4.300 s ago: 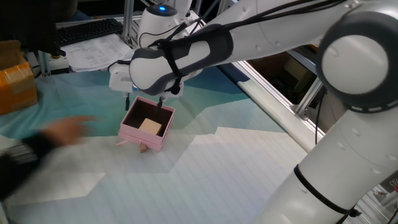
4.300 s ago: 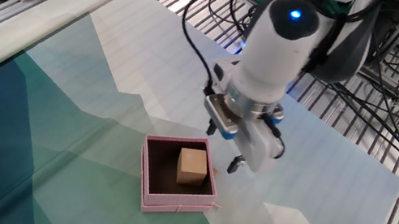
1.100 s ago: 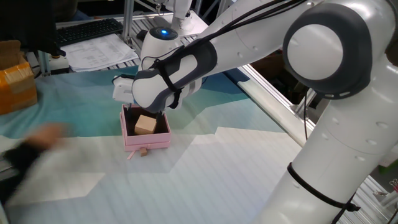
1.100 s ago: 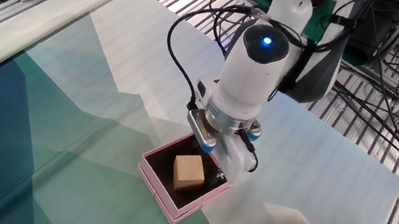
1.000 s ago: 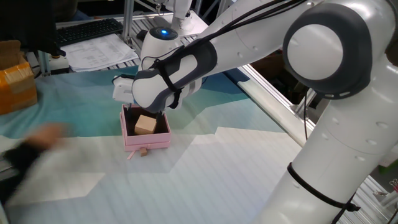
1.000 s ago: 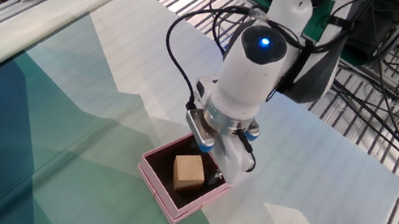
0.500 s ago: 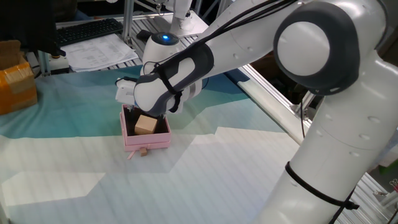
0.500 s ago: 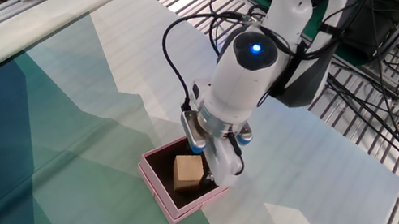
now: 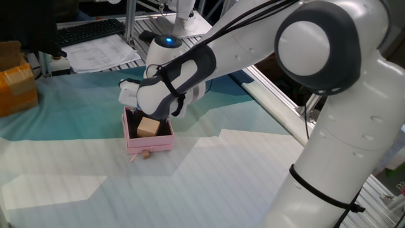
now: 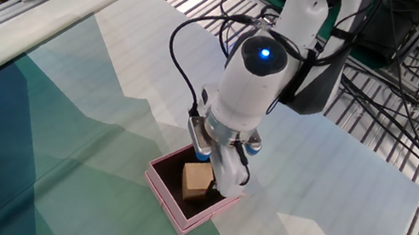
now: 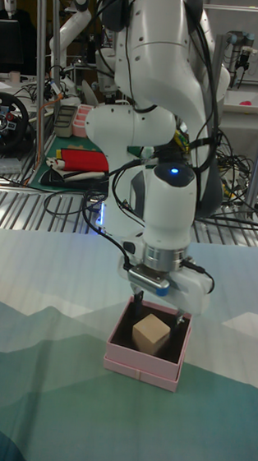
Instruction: Take everything out of the gift box
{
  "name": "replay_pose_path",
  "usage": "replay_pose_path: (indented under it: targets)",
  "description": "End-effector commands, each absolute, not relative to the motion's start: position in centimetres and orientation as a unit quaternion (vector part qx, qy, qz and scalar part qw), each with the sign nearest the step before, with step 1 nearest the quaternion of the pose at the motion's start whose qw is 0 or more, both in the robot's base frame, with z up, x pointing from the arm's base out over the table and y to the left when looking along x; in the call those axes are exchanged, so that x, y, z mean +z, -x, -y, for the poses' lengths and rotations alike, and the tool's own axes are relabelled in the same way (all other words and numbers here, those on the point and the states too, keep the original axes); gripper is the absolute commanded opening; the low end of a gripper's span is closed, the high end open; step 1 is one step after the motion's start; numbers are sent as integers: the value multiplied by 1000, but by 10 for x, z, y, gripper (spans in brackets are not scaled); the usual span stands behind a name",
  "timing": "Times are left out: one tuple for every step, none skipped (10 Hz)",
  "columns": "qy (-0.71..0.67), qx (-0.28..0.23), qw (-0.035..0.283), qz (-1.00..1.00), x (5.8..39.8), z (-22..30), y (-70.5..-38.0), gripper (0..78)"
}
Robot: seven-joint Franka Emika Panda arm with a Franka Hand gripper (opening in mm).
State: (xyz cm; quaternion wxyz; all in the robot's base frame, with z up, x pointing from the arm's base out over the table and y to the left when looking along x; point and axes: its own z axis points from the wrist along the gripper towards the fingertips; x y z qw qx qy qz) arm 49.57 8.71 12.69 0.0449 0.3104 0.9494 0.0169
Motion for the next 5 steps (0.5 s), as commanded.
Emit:
replay_pose_path:
  targets:
    - [-327, 18, 45, -944, 121, -86, -498, 774]
    - [-328, 17, 45, -943, 120, -86, -498, 774]
    - [-330, 13, 47, -943, 116, -86, -499, 774]
    - [-331, 13, 47, -942, 114, -86, -500, 774]
    - [-332, 13, 47, -942, 113, -85, -500, 774]
